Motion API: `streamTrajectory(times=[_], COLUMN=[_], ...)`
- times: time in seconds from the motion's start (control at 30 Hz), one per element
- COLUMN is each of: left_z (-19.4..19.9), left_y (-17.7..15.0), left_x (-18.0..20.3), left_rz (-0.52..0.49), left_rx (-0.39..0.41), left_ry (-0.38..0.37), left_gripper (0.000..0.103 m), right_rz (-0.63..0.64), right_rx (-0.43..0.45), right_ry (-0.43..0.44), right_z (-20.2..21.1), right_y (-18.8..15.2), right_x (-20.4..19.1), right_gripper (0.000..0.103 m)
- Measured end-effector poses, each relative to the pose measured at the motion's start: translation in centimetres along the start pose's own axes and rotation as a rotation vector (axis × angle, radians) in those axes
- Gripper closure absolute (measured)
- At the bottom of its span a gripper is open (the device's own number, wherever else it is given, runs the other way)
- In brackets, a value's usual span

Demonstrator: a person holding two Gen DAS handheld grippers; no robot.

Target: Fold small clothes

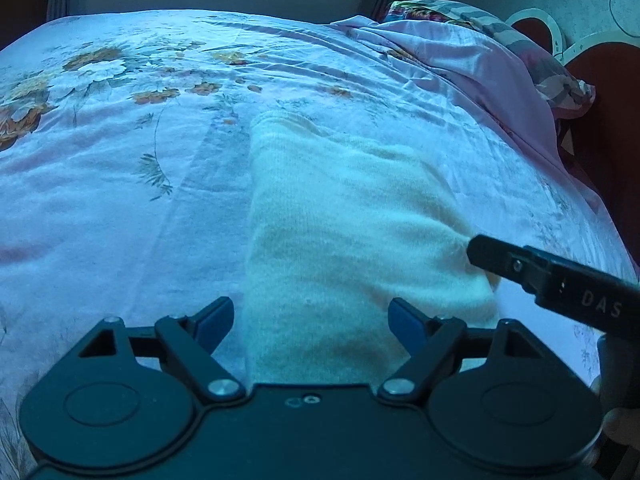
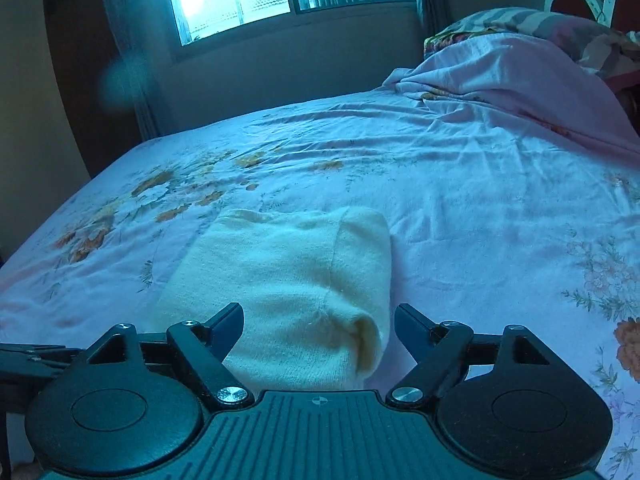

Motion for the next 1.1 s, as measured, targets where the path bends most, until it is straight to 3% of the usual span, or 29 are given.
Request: streamTrajectory(times=[0.2, 0.33, 0.43, 0.5, 0.53, 0.63, 0.73, 0.93, 1.1], left_z=[-2.6, -4.0, -4.6, -4.8, -4.8, -4.5, -2.9, 2.5, 8.2], left_y=[0.8, 0.6, 0.4, 0.4, 0.5, 0.8, 1.7, 3.3, 3.8], left_x=[-1.7, -1.5, -1.0, -1.1, -1.2, -1.1, -0.5, -1.7, -4.7], left_rz=[0.1, 0.124, 0.123, 0.147, 0.163, 0.182, 0.136, 0.142, 0.122], left_rx=[-0.058, -0.083, -0.097, -0.099, -0.101, -0.091, -0.042, 0.037, 0.081], left_ry=[-0.046, -0.093, -0.124, -0.128, -0.131, -0.121, -0.118, -0.129, -0.112], left_gripper=[0.022, 0.022, 0.033, 0.041, 0.048, 0.064, 0.071, 0.072, 0.072], right_rz=[-0.274, -0.353, -0.407, -0.383, -0.373, -0.422, -0.354, -0.282, -0.291], right_rx=[-0.095, -0.136, -0.15, -0.153, -0.164, -0.177, -0.121, -0.041, -0.027], right_ry=[0.016, 0.082, 0.119, 0.096, 0.087, 0.11, 0.13, 0.22, 0.3], right_z=[-1.9, -3.7, -5.3, -6.2, -6.7, -7.2, -5.6, -1.5, 0.9], right_y=[-0.9, -1.5, -1.7, -1.8, -1.9, -2.2, -0.9, 1.5, 1.9], right_x=[4.2, 4.3, 4.1, 3.8, 3.7, 3.3, 1.7, -3.1, -7.9], right_gripper=[0.021, 0.021, 0.022, 0.041, 0.064, 0.073, 0.075, 0.077, 0.077])
Point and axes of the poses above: each gripper's, at about its wrist camera, not at the fingertips, and z roughly against the way its jaws point, x to its right, y to its top, the point moved 8 cm from there along -z, roughly the way its jaws point, and after that the axes turned 12 degrees about x, right-handed, at the moved point
